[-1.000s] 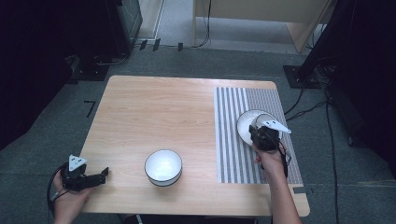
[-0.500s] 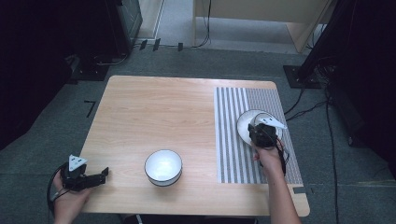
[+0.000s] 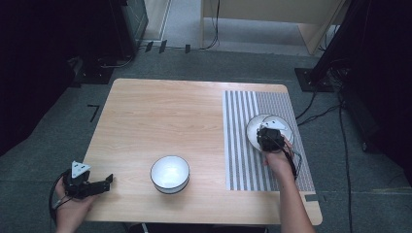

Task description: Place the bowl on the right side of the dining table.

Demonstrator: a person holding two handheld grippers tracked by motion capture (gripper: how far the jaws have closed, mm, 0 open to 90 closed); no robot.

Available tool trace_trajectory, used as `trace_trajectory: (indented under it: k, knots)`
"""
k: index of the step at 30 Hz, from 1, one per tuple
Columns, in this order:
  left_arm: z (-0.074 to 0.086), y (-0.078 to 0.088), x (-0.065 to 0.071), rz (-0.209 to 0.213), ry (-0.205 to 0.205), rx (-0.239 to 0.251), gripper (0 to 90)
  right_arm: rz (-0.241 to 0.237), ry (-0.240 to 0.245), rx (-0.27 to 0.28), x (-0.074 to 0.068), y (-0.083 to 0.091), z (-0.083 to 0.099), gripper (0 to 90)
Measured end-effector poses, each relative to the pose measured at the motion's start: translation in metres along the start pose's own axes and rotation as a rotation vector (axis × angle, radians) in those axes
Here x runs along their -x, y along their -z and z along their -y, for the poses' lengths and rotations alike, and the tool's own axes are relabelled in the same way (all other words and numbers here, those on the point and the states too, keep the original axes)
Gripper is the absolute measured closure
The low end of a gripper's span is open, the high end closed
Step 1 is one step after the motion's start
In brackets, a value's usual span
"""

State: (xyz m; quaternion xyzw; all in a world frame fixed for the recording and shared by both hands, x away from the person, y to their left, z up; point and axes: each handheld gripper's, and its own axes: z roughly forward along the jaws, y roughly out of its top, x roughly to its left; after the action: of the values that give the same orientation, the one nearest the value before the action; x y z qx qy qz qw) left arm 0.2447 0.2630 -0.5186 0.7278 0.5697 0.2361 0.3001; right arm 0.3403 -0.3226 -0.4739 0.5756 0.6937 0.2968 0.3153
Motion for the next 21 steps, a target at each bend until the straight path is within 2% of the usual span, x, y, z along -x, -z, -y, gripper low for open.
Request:
trace_trajectory:
  k: [4, 5, 6, 9, 13, 18, 21]
  knots:
    - [0.0000, 0.0000, 0.0000, 0.000, 0.000, 0.000, 0.0, -0.005, 0.013, -0.010, -0.0014, -0.0015, 0.0004, 83.6]
    - [0.0000, 0.0000, 0.0000, 0.000, 0.000, 0.000, 0.0, -0.007, 0.050, -0.024, -0.0040, -0.0030, 0.0010, 83.7]
    - [0.0000, 0.0000, 0.0000, 0.000, 0.000, 0.000, 0.0, -0.007, 0.050, -0.024, -0.0040, -0.0030, 0.0010, 83.7]
    - [0.0000, 0.0000, 0.0000, 0.000, 0.000, 0.000, 0.0, -0.012, 0.101, -0.044, -0.0080, -0.0054, 0.0021, 83.7]
    - [0.0000, 0.0000, 0.0000, 0.000, 0.000, 0.000, 0.0, -0.019, 0.094, -0.052, -0.0069, -0.0054, 0.0012, 83.6]
    - [0.0000, 0.0000, 0.0000, 0.000, 0.000, 0.000, 0.0, -0.009, 0.119, -0.075, -0.0068, -0.0056, 0.0006, 82.5]
    - [0.0000, 0.0000, 0.0000, 0.000, 0.000, 0.000, 0.0, -0.008, 0.111, -0.060, -0.0046, -0.0044, 0.0008, 78.8]
